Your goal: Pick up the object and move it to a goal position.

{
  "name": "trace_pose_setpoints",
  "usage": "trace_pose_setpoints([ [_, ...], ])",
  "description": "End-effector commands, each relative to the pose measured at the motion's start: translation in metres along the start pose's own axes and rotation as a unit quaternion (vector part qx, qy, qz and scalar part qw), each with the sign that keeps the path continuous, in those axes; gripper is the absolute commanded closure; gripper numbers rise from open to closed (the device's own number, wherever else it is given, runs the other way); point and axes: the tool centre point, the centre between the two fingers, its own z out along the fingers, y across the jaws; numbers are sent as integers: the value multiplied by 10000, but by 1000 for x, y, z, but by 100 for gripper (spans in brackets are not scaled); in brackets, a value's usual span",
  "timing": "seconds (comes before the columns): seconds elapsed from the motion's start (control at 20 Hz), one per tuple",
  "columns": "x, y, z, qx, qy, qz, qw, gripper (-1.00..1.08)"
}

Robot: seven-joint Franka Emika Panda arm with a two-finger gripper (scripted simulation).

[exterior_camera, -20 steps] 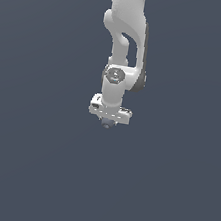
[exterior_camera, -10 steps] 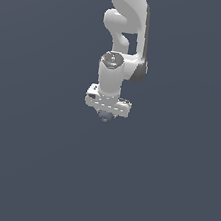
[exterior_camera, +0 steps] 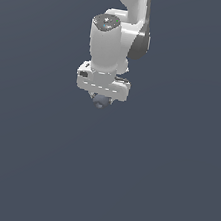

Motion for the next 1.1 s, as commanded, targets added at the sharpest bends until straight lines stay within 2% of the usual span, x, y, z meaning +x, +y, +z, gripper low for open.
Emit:
trace_pose_setpoints([
  [0.0, 1, 7, -27, 0, -3, -1, 10000, 108],
  [0.6, 11, 38, -144, -1, -5, 2, 10000, 108],
  [1.05, 17, 50, -193, -4, -5, 1, 10000, 108],
])
